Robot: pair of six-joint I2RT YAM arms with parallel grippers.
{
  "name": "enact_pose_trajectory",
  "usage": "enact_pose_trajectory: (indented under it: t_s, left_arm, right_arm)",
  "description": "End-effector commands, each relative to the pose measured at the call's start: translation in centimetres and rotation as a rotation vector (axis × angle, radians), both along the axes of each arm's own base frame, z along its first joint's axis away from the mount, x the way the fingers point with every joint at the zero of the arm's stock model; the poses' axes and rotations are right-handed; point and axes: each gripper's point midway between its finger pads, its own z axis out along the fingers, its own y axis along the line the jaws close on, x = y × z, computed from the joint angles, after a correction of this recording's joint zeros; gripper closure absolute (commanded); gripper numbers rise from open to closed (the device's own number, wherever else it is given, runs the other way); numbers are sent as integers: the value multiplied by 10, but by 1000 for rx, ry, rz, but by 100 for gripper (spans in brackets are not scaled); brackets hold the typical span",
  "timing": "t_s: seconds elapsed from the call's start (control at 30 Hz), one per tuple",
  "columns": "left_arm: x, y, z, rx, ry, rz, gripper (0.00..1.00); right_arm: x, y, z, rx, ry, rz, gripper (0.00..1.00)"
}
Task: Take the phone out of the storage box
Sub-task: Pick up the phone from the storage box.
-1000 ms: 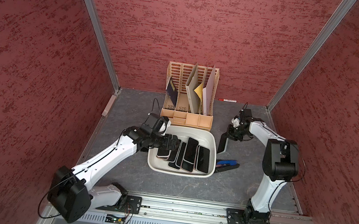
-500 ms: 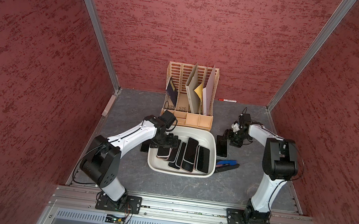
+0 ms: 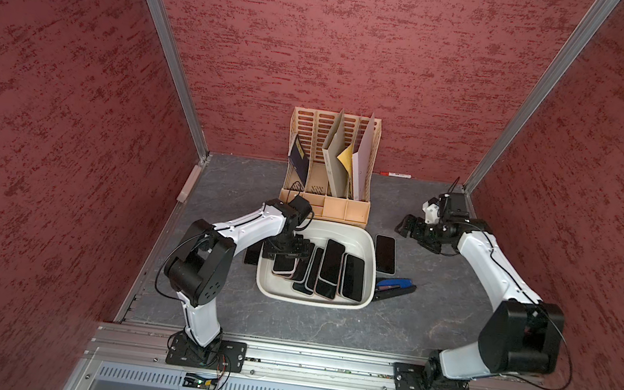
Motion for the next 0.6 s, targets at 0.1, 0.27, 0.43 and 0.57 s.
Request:
enact_pose_trajectory:
  t_s: [0.1,0.27,0.43,0.57]
  left_arm:
    - [20,10,-3,40,-34,25,0]
    - [25,17,-10,63,-33,34,0]
    - [29,13,-23,47,-18,33,0]
    - [31,13,-32,39,-6,32,0]
  right_arm:
    - [-45,16,23,121,6,29,3]
    - [-53,20,33,161,3,33,3]
    - [-56,24,40,182,8,36,2]
    - [-61,24,42,182,13,34,2]
